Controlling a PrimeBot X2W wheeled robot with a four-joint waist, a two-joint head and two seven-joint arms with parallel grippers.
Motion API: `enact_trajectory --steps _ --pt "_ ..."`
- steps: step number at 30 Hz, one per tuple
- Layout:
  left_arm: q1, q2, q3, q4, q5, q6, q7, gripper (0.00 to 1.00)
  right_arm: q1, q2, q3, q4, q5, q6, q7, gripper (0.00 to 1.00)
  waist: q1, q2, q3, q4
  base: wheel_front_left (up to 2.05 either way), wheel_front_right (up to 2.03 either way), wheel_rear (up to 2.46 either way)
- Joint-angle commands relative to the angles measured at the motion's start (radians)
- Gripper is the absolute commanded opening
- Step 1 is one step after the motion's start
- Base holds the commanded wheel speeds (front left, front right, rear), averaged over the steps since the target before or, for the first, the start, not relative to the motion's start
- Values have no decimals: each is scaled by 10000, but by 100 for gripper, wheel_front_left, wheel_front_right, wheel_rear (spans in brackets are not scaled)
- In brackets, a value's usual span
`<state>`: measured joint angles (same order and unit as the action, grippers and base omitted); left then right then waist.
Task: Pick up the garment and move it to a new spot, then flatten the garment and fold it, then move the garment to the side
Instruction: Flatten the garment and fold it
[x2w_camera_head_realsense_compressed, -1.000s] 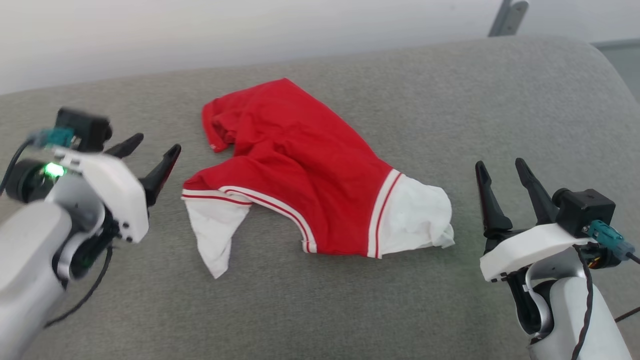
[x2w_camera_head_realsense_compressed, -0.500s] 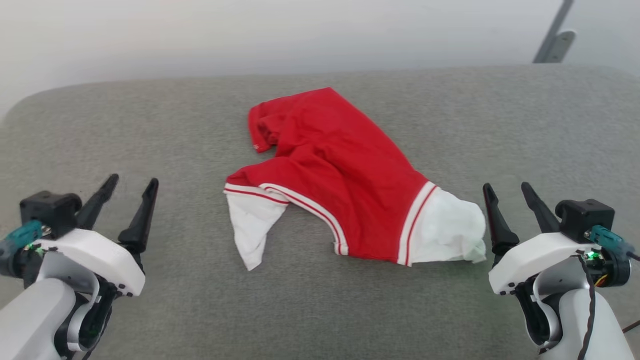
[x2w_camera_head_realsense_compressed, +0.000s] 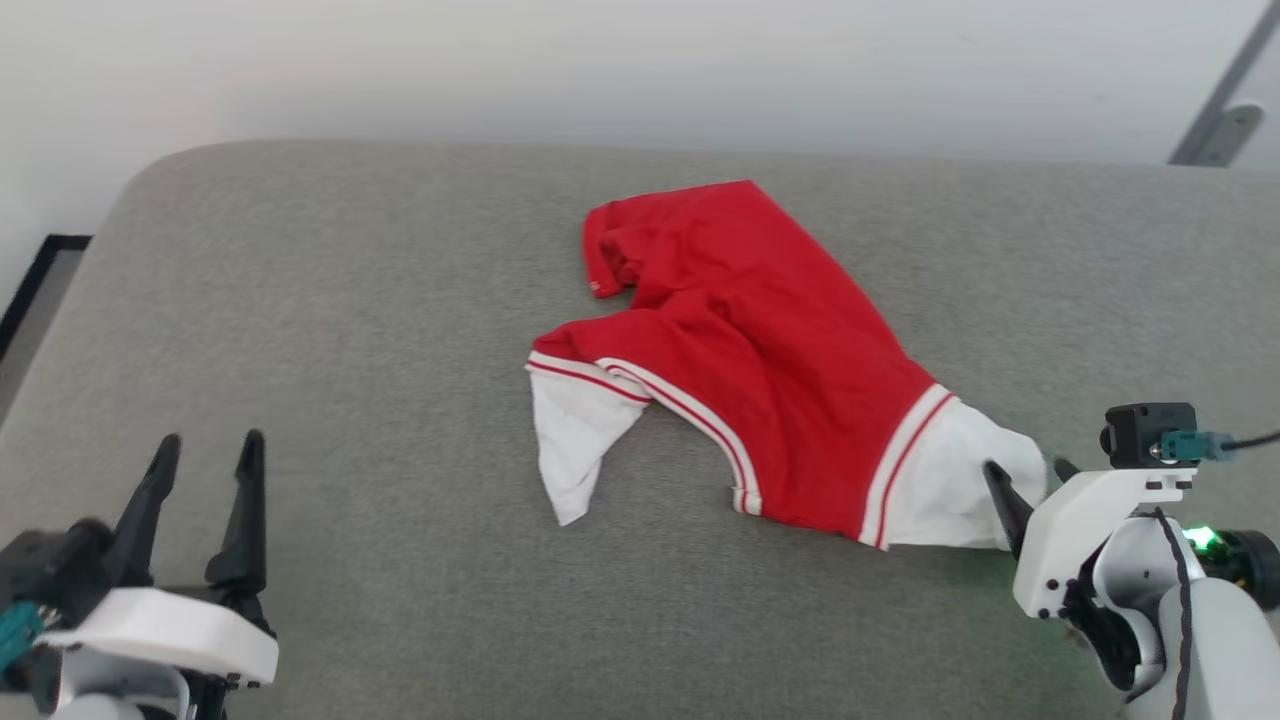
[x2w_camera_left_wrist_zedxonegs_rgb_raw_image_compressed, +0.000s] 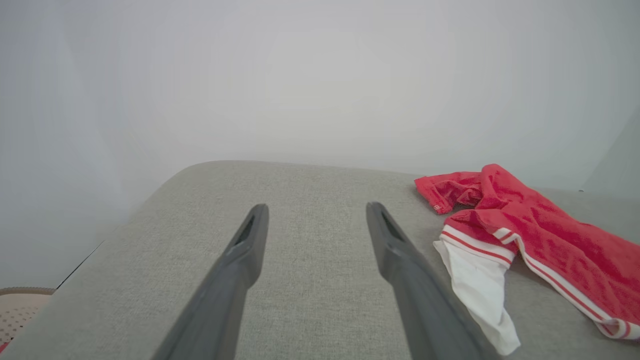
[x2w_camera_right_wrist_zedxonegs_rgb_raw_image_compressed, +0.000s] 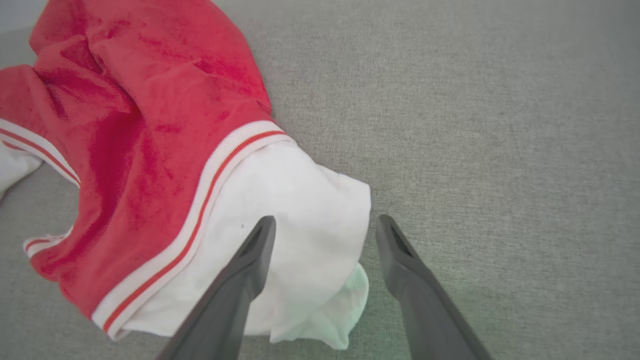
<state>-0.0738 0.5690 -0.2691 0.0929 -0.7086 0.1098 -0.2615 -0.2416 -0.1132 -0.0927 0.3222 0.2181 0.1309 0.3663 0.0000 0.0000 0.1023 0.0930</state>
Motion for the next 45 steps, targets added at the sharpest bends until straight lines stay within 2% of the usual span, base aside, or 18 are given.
enact_trajectory --steps 1,10,16,17,18,19,20,28,33,40,43,45 --pt "313 -323 453 -64 421 -204 -48 100 -127 -99 -28 87 -23 -3 546 100 0 0 -6 240 0 0 0" --pt "1407 -2366 2804 -271 2124 -1454 -47 100 -509 -331 -216 722 -191 -3 3259 100 0 0 108 800 0 0 0" --pt "1650 -3405 3810 -212 2840 -2114 -47 100 -805 -375 -52 1581 -356 -2 4097 100 0 0 198 1009 0 0 0" --pt "1680 -3514 3950 -227 2987 -2169 -47 100 -840 -426 16 1709 -386 -2 4163 78 0 0 205 1026 0 0 0" --pt "1716 -3635 4091 -250 3111 -2231 -49 100 -867 -485 130 1788 -454 -3 4228 38 0 0 211 1040 0 0 0" --pt "1752 -3788 4236 -275 3183 -2254 -49 100 -903 -513 237 1825 -369 -3 4243 5 0 0 216 1042 0 0 0" --pt "1787 -3910 4365 -305 3258 -2305 -48 100 -941 -553 307 1840 -267 -3 4264 0 0 0 221 1035 0 0 0" --pt "1998 -4364 4827 -361 3623 -2399 -48 100 -1105 -1217 956 1011 721 -5 4750 0 0 0 232 851 0 0 0" --pt "2031 -4429 4852 -502 3606 -2405 -48 100 -679 -2056 1242 -233 1567 -3 5693 0 0 0 190 689 0 0 0" --pt "2118 -4412 4842 -522 3636 -2408 -48 100 415 -3326 644 -1697 1937 -3 6945 0 0 0 151 561 0 0 0" --pt "2086 -4401 4751 -483 3633 -2409 -48 100 941 -3688 231 -1690 1849 -3 7111 0 0 0 171 572 0 0 0" --pt "2056 -4369 4699 -451 3596 -2409 -48 100 1046 -3593 76 -1502 1809 -3 6922 0 0 0 174 593 0 0 0"
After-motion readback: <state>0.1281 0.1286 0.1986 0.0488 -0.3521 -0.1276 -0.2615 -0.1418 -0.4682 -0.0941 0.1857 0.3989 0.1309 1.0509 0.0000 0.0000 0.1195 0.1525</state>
